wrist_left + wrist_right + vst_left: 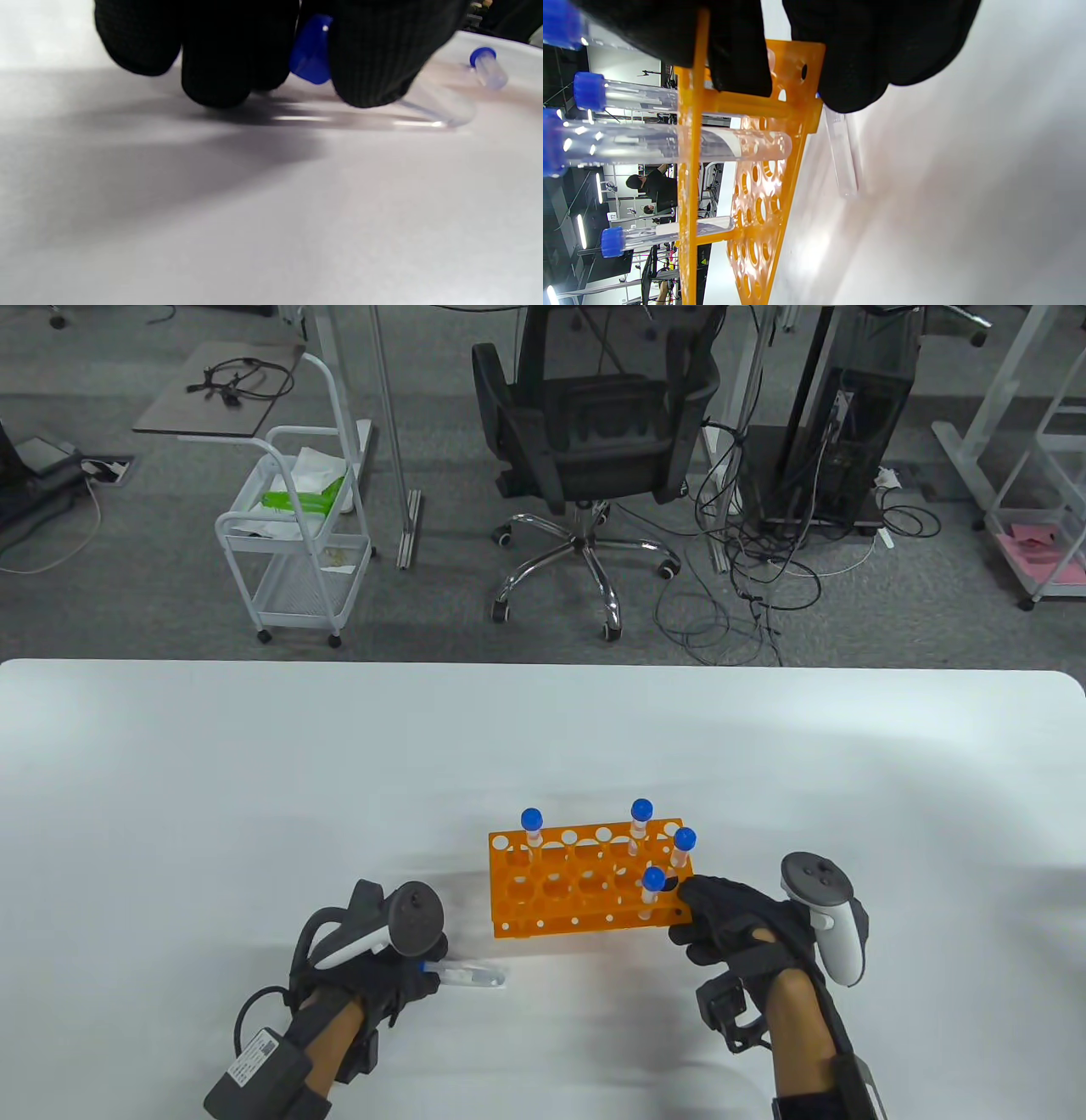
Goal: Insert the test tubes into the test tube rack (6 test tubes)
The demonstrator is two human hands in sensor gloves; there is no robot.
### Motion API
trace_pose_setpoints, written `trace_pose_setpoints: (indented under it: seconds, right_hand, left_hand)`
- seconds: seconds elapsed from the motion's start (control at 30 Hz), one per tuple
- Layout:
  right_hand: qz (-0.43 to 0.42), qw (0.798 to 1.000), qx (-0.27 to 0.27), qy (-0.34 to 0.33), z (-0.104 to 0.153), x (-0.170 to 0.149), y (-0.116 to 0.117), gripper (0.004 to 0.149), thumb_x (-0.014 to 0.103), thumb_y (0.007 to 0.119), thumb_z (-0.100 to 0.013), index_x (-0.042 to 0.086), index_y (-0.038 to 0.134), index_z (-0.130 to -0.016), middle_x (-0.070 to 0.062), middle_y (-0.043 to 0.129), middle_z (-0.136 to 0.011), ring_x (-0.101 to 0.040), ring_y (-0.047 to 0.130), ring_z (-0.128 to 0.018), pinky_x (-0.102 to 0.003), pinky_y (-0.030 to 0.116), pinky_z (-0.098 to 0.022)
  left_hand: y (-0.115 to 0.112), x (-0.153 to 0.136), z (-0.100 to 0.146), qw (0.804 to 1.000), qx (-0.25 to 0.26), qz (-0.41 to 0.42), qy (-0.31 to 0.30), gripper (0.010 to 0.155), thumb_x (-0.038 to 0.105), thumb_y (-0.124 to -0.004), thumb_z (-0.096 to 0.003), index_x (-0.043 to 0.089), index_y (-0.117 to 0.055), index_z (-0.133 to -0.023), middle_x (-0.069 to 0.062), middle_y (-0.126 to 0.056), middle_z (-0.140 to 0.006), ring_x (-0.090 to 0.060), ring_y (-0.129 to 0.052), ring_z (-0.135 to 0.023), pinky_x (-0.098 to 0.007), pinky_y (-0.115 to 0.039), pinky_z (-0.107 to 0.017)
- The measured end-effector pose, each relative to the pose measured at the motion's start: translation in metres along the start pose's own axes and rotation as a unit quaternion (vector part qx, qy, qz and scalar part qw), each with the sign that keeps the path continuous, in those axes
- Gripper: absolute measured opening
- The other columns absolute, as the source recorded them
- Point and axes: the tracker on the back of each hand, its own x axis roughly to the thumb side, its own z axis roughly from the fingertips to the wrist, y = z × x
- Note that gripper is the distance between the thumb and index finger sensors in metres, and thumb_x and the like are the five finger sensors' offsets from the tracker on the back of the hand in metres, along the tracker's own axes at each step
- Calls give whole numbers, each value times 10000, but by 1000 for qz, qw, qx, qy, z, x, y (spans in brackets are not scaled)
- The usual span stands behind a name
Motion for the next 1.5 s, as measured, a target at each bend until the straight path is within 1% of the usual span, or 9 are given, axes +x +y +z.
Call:
trace_pose_setpoints:
  seconds: [0.17, 0.43, 0.6, 0.77, 0.9, 1.13, 1.3, 1.4, 1.5]
  right_hand:
    - [6, 1000, 5, -1, -1, 1, 3, 469, 560, 711, -507, 308, 842, -880, -154, 755, -1006, -345, 915, -778, -524, 774, -569]
    - [13, 1000, 11, -2, -2, 2, 6, 470, 564, 708, -508, 312, 836, -884, -148, 752, -1009, -338, 916, -782, -521, 774, -572]
    - [22, 1000, 8, 1, -2, 2, 7, 471, 561, 705, -510, 312, 835, -887, -152, 749, -1011, -342, 914, -783, -522, 774, -572]
    - [23, 1000, 5, 4, -2, 2, 7, 471, 560, 705, -510, 310, 835, -888, -153, 749, -1010, -343, 915, -782, -522, 774, -571]
    - [19, 1000, 6, 4, -2, 2, 7, 470, 556, 707, -511, 306, 838, -887, -156, 751, -1008, -347, 915, -780, -526, 772, -569]
    - [11, 1000, 5, -2, -1, 3, 4, 470, 554, 708, -509, 305, 839, -885, -161, 752, -1006, -350, 916, -776, -528, 772, -567]
    - [7, 1000, 6, -4, 0, 3, 3, 469, 550, 713, -508, 301, 841, -885, -162, 750, -1008, -355, 912, -780, -531, 770, -568]
    - [7, 1000, 6, -5, 0, 2, 3, 469, 548, 716, -507, 300, 843, -884, -163, 750, -1008, -356, 913, -780, -533, 769, -567]
    - [3, 1000, 10, -2, -1, 1, 4, 467, 549, 714, -508, 302, 843, -883, -162, 750, -1008, -354, 914, -779, -531, 770, -568]
  left_hand:
    - [13, -9, 9, 998, 42, 50, -6, 509, 419, -859, -404, 311, -742, -888, -56, -880, -882, -230, -951, -681, -492, -789, -527]
    - [40, -11, 28, 987, 121, 99, -33, 513, 411, -849, -411, 297, -747, -900, -58, -889, -858, -228, -954, -661, -491, -789, -521]
    - [59, 1, 40, 980, 168, 93, -54, 520, 415, -849, -410, 296, -749, -906, -57, -891, -854, -226, -951, -659, -492, -786, -525]
    - [82, 13, 47, 973, 202, 92, -63, 522, 436, -854, -398, 268, -802, -889, -74, -943, -780, -226, -973, -573, -488, -802, -485]
    - [99, 21, 47, 963, 239, 105, -71, 526, 447, -852, -397, 274, -812, -892, -70, -951, -761, -218, -973, -556, -484, -802, -481]
    - [123, 35, 45, 943, 283, 146, -97, 508, 444, -848, -407, 305, -823, -896, -61, -935, -776, -215, -955, -578, -487, -788, -505]
    - [131, 49, 44, 933, 309, 154, -105, 501, 439, -846, -415, 329, -821, -903, -59, -915, -805, -217, -943, -609, -490, -778, -522]
    - [131, 53, 42, 926, 327, 150, -113, 499, 438, -847, -415, 336, -820, -903, -56, -909, -813, -214, -941, -616, -489, -778, -525]
    - [129, 52, 44, 924, 332, 150, -114, 502, 437, -847, -414, 334, -817, -905, -57, -908, -815, -216, -940, -617, -490, -778, -525]
